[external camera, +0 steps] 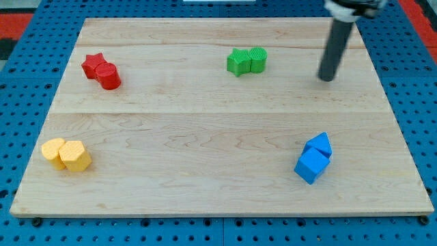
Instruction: Separate the blue triangle from the blue cube
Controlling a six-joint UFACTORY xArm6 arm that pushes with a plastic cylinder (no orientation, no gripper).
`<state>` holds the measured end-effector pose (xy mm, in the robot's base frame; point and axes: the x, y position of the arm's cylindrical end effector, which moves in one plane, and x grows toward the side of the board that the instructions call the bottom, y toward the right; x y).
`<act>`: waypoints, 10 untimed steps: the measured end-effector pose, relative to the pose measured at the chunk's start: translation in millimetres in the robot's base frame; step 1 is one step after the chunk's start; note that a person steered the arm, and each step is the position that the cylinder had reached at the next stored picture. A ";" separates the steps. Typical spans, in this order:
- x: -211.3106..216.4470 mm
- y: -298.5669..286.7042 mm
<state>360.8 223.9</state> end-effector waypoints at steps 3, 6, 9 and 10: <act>143.9 67.8; 168.5 -86.0; 117.1 -185.8; 102.5 -217.1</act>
<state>463.3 6.7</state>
